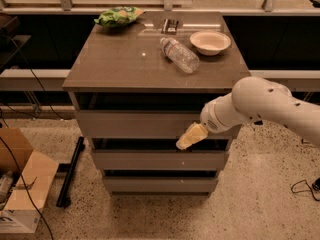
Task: Open top drawer
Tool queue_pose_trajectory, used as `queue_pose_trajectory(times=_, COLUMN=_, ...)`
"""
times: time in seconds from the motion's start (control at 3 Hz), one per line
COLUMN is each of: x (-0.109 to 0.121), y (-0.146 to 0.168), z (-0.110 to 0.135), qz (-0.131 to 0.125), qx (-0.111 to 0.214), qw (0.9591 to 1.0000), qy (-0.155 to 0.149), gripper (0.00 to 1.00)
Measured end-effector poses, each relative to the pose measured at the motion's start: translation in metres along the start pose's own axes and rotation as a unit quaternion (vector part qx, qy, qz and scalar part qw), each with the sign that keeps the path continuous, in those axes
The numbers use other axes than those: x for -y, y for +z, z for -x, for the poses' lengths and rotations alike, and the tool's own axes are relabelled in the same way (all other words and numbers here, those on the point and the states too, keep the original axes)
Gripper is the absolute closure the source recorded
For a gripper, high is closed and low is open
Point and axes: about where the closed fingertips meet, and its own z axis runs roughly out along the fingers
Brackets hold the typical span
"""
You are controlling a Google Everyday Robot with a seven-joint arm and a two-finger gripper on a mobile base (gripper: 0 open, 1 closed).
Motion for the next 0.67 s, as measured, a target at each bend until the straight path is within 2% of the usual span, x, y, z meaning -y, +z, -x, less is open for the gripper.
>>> queue_pose_trajectory(times=0.33, x=0.031, y=0.04, z=0.002, qz=0.009, qx=0.005, qw=0.9999, qy=0.007, gripper=0.0)
queue_pose_trajectory(times=0.67, x=0.053, y=0.084, z=-0.003, qz=0.033, qx=-0.009, qw=0.9993, qy=0.018, gripper=0.0)
